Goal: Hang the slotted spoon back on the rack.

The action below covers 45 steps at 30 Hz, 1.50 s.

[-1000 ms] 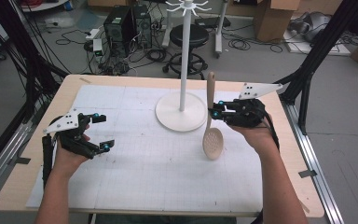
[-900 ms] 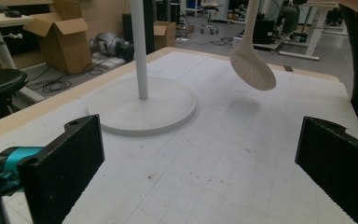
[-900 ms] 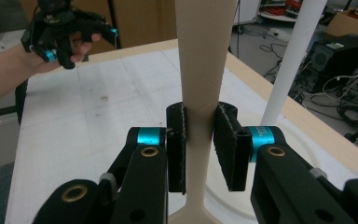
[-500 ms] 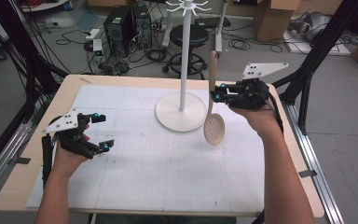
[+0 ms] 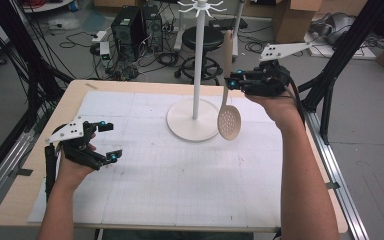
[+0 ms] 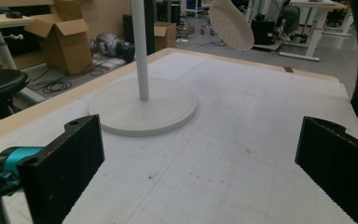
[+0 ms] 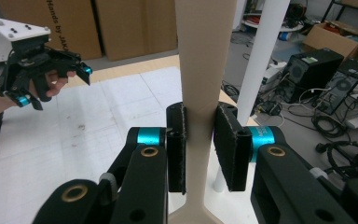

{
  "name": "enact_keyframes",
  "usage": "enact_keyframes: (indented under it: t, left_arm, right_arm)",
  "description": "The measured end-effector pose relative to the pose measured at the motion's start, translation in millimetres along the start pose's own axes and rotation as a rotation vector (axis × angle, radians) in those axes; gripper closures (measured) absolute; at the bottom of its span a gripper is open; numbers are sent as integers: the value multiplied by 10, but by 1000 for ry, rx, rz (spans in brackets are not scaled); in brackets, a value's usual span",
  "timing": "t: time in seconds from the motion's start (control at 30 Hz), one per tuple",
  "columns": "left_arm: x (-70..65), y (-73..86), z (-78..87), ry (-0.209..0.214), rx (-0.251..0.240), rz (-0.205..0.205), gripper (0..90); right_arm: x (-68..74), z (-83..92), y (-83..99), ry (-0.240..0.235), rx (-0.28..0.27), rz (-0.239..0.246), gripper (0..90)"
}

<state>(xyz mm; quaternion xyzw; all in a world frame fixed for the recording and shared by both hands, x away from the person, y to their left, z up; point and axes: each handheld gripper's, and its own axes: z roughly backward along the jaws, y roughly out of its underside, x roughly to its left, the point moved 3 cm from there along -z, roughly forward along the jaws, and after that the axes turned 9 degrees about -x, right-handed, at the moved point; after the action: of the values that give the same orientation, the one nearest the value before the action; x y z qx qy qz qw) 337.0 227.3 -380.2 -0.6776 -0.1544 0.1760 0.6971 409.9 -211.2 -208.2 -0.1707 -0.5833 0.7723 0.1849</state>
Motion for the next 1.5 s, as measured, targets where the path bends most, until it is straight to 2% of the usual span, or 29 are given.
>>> enact_keyframes:
  t: [0.2,0.47,0.83,1.13,1.5]
  left_arm:
    - [3,-6,11,0,-6,0,17]
    - [6,-7,11,1,-8,0,17]
    - [7,-14,23,-2,-14,3,17]
    - [11,-13,28,-2,-13,2,17]
    - [11,-15,30,0,-13,0,17]
  right_arm:
    - [-56,-91,-98,10,-1,-1,755]
    - [-128,-212,-196,38,25,-12,755]
    - [-192,-379,-236,60,58,-22,755]
    - [-256,-397,-243,80,62,-39,755]
    - [-281,-339,-252,87,45,-49,755]
